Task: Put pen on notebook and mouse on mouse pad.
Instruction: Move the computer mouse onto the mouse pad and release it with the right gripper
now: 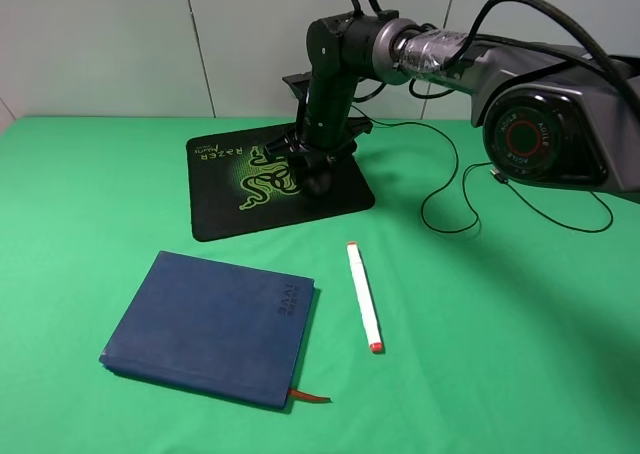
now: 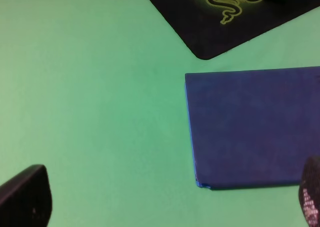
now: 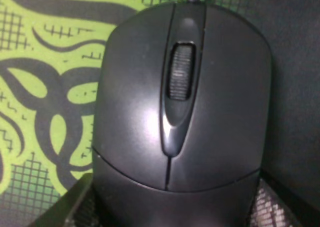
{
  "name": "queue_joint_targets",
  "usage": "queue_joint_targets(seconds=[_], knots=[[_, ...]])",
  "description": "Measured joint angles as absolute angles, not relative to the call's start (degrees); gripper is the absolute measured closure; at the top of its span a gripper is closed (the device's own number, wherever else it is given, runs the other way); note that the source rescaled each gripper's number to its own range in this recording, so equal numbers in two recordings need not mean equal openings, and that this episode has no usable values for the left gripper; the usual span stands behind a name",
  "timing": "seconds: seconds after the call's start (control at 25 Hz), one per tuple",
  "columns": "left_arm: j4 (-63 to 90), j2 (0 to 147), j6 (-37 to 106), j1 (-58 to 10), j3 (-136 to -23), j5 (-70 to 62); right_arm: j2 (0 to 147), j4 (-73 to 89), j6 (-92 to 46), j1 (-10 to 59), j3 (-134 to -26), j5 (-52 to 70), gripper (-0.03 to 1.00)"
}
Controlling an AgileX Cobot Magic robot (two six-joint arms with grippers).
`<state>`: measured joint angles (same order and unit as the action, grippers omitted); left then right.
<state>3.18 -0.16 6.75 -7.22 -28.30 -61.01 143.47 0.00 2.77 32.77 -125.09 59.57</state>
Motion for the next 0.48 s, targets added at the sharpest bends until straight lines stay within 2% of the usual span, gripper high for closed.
queue_joint_targets(seconds=[0.2,0.24,0.32,0.36,0.48], knots=[[3.2,-0.2,6.7,-7.2,-28.3,-61.0,143.5,0.3,2.8,32.8,-125.1,59.6,0.39],[3.2,-0.2,6.7,-7.2,-28.3,-61.0,143.5,0.3,2.9,32.8,-125.1,59.6,0.36],[3.2,-0.2,6.7,-7.2,-28.3,-61.0,143.5,0.6,3.2,32.8,-125.1,59.6,0.14],[3.2,-0.2,6.7,-7.2,-28.3,-61.0,143.5,0.8,3.5,32.8,-125.1,59.6,0.07],[3.2,-0.2,6.7,-7.2,-28.3,-61.0,143.5,1.0,4.2,32.8,-125.1,59.6,-0.01]])
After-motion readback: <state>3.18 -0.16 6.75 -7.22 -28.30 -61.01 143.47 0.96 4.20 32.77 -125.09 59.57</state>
